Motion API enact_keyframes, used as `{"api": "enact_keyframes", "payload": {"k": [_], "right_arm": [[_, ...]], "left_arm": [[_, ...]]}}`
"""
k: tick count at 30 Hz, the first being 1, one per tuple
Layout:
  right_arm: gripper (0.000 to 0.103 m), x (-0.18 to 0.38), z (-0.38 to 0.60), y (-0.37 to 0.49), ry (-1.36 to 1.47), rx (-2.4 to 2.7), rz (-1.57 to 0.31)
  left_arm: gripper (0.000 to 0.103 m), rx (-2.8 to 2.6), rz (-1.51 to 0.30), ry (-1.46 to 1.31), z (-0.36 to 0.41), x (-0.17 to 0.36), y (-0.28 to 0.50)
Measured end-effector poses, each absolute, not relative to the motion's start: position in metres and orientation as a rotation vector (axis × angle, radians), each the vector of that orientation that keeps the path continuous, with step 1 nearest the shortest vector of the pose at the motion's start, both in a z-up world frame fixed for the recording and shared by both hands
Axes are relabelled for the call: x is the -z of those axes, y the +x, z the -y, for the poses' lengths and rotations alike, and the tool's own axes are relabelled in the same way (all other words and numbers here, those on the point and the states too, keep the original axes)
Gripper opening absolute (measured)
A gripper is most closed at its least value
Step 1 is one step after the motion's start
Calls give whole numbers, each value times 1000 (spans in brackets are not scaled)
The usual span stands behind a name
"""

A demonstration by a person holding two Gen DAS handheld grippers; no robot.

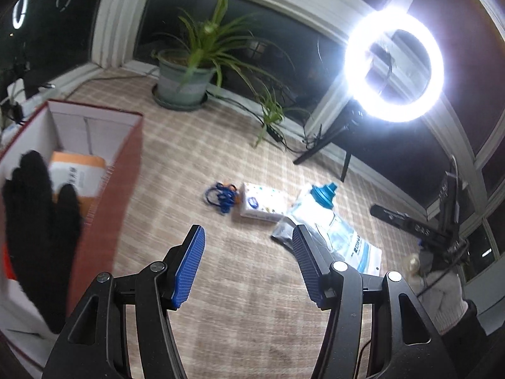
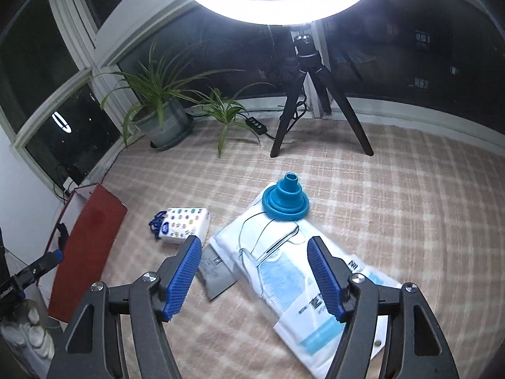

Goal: Organize soft objects
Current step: 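Move the left tool to the white tissue pack while the right tool approaches the blue funnel, then close the left tool on the tissue pack while the right tool grasps the funnel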

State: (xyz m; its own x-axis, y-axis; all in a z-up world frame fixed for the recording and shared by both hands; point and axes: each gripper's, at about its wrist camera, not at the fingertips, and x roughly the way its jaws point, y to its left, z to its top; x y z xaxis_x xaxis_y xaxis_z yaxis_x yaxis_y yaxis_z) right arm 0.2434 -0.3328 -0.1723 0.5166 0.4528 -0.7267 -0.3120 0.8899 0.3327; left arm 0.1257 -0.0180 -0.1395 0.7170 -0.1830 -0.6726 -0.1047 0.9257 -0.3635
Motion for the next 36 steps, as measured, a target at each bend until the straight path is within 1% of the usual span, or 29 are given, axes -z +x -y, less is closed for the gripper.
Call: {"api": "enact_keyframes", "payload": {"k": [3, 5, 11, 17, 23, 36], "right_arm": [[63, 186, 326, 260, 132, -468, -941], [59, 199, 320, 275, 113, -469, -964], [58, 223, 314, 310, 120, -464, -998], [57, 246, 313, 338, 168, -422, -1034], [57, 258, 310, 355, 179, -410, -1050], [57, 263, 331, 372, 174, -352, -1059]], "left_arm": [[57, 78, -811, -414, 32, 151, 136], [57, 103, -840, -433, 41, 161, 146], [57, 146, -918, -453, 63, 188, 185], [57, 144, -992, -549, 60, 217, 226], [57, 141, -1026, -503, 69, 228, 252], [57, 101, -1015, -441, 68, 236, 300]]}}
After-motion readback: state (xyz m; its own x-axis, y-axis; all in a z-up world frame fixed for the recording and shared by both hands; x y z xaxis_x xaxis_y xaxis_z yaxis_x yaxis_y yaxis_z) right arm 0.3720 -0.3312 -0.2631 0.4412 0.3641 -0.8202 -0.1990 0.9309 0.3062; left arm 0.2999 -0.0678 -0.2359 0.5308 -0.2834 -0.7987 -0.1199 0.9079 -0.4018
